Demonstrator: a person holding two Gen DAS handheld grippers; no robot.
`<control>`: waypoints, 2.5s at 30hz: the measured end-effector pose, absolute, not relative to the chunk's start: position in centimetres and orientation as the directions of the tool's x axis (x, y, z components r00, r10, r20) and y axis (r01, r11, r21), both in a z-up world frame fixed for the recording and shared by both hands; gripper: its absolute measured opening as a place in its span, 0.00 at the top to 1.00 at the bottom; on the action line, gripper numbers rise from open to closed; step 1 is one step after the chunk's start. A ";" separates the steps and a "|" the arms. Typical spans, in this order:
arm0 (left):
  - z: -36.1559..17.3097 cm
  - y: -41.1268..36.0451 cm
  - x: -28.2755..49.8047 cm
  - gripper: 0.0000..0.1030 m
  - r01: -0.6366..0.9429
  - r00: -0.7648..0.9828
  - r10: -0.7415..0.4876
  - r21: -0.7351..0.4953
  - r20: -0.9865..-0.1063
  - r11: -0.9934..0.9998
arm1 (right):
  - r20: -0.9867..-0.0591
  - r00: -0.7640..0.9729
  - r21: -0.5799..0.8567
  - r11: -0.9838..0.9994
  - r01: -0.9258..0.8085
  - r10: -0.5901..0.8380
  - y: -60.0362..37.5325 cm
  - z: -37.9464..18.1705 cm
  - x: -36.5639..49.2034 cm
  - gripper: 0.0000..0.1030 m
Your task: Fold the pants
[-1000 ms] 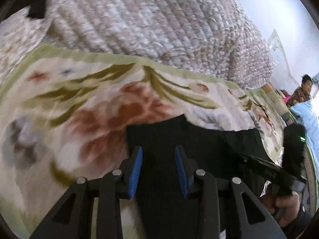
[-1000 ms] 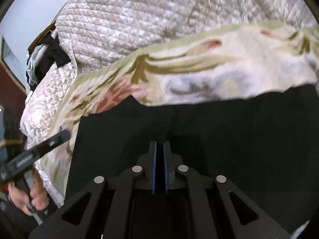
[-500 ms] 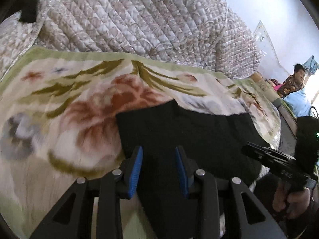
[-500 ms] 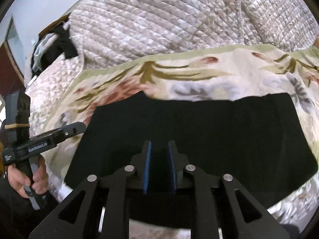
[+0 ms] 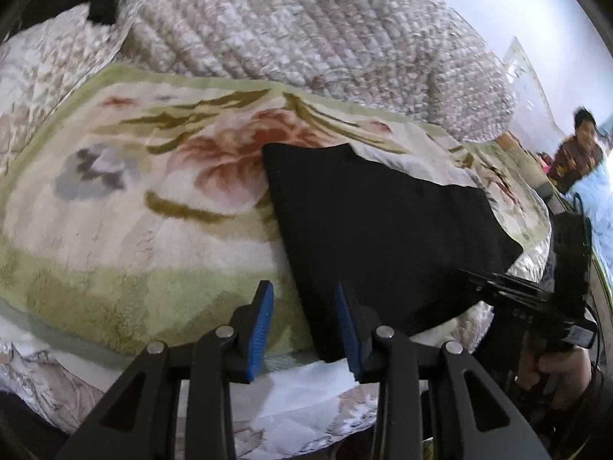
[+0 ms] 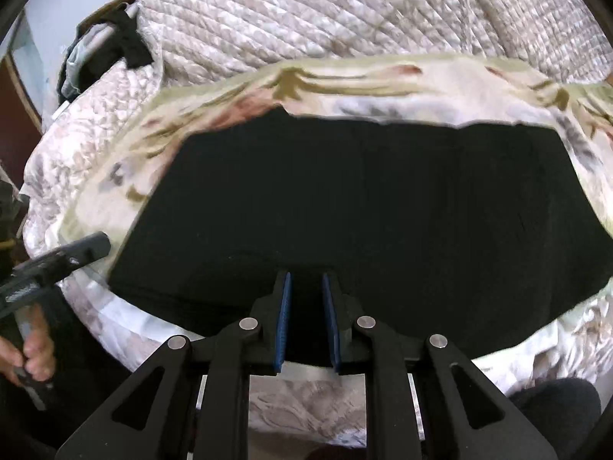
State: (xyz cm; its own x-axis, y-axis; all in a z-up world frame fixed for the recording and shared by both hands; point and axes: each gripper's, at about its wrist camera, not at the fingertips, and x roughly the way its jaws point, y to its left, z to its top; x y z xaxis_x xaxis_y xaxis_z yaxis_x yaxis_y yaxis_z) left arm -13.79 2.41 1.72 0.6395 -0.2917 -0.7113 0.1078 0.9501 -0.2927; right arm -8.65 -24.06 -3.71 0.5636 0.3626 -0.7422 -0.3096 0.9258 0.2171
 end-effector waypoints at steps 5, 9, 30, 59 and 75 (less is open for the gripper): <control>0.9 0.9 -13.7 0.66 0.154 0.600 -0.312 -0.277 -0.737 0.949 | -0.744 0.562 0.230 0.927 -0.295 0.363 -24.6 -3.7 -9.3 0.84; -0.4 0.1 -13.8 0.66 0.150 0.564 -0.283 -0.241 -0.776 0.959 | -0.746 0.558 0.247 0.929 -0.275 0.364 -25.1 -4.0 -9.9 0.82; 2.0 1.5 -15.4 0.65 0.067 0.611 -0.207 -0.210 -0.764 0.975 | -0.642 0.710 0.546 0.823 0.159 0.288 -40.3 -3.9 -11.3 0.42; 3.0 0.7 -15.6 0.65 0.032 0.616 -0.166 -0.186 -0.770 0.982 | -0.583 0.749 0.713 0.640 0.286 0.314 -45.1 -4.4 -6.9 0.43; 4.2 3.8 -15.2 0.65 0.005 0.637 -0.175 -0.223 -0.751 0.975 | -0.603 0.756 0.569 0.801 0.186 0.253 -40.8 1.8 -5.8 0.78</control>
State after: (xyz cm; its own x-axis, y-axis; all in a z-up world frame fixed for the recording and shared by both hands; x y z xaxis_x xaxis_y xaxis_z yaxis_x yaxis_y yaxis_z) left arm -15.20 3.81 4.17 0.6366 -0.1748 -0.7511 0.0047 0.9748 -0.2229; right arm -5.79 -40.76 1.76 0.7563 0.2527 -0.6034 0.1860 0.8013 0.5687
